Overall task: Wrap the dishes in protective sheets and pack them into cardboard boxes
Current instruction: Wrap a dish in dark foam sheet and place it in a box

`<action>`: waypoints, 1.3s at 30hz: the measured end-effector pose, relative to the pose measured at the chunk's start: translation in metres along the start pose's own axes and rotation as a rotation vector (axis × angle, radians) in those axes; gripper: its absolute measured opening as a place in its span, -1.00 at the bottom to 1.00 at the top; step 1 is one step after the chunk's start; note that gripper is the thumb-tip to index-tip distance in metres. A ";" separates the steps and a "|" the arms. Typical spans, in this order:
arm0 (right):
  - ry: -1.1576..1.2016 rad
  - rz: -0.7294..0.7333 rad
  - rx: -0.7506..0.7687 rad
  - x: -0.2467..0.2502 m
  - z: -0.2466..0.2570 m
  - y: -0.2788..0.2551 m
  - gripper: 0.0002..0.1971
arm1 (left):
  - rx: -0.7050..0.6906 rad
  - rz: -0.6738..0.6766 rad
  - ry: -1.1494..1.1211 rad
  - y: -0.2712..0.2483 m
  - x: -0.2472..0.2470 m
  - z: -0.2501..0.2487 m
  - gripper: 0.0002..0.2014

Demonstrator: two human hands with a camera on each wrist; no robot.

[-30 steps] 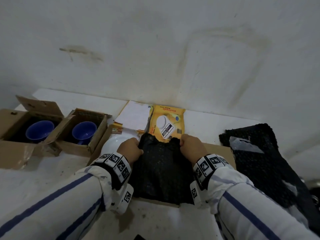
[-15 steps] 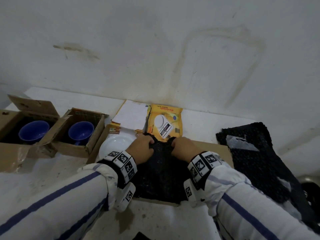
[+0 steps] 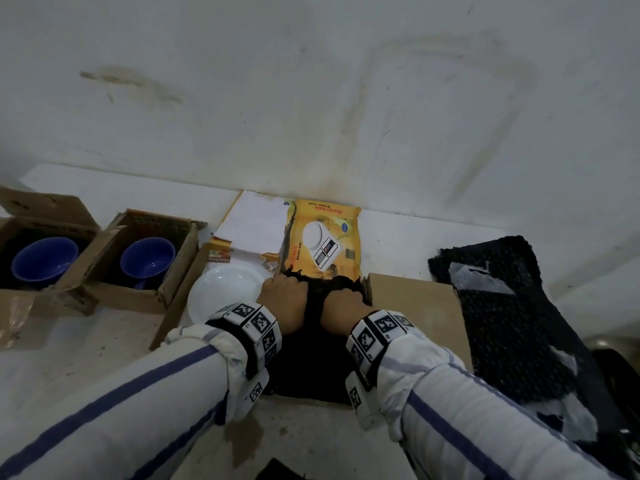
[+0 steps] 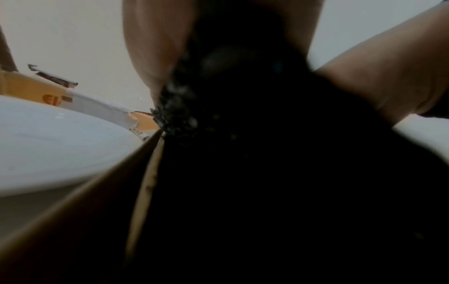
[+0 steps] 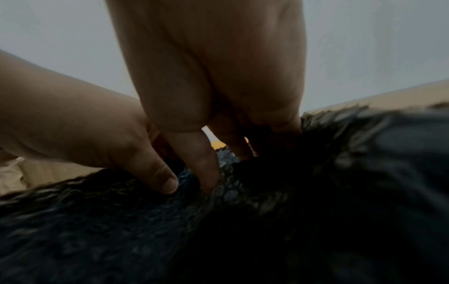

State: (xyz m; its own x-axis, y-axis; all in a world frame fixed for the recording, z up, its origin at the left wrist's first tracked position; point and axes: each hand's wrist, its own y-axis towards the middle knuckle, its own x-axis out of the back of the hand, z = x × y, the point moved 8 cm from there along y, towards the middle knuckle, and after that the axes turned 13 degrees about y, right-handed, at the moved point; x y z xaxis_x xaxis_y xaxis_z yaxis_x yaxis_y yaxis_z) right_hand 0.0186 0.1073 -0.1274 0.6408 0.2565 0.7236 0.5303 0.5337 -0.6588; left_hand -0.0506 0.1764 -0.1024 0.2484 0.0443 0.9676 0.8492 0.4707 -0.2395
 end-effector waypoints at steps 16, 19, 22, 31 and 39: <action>-0.125 -0.180 0.019 0.007 0.011 -0.002 -0.64 | 0.029 0.073 -0.192 0.012 -0.022 -0.005 -0.63; -0.127 -0.173 0.051 0.006 0.013 -0.001 -0.65 | 0.011 0.099 -0.218 0.011 -0.025 -0.005 -0.60; -0.072 -0.104 0.070 0.004 0.016 0.001 -0.67 | -0.020 0.084 -0.299 0.009 -0.021 -0.002 -0.68; 0.006 0.062 0.180 0.015 0.012 -0.011 -0.79 | 0.071 0.057 -0.613 -0.015 0.006 0.018 -0.52; -0.033 -0.204 0.313 0.054 0.011 -0.052 -0.69 | 0.041 -0.015 -0.402 -0.025 0.015 0.029 -0.68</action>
State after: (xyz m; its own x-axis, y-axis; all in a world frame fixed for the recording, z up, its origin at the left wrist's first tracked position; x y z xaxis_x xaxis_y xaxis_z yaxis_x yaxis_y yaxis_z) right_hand 0.0199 0.1022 -0.0523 0.5188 0.1428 0.8429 0.4465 0.7955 -0.4096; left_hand -0.0819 0.1904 -0.0799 0.0270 0.3749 0.9267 0.8297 0.5087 -0.2300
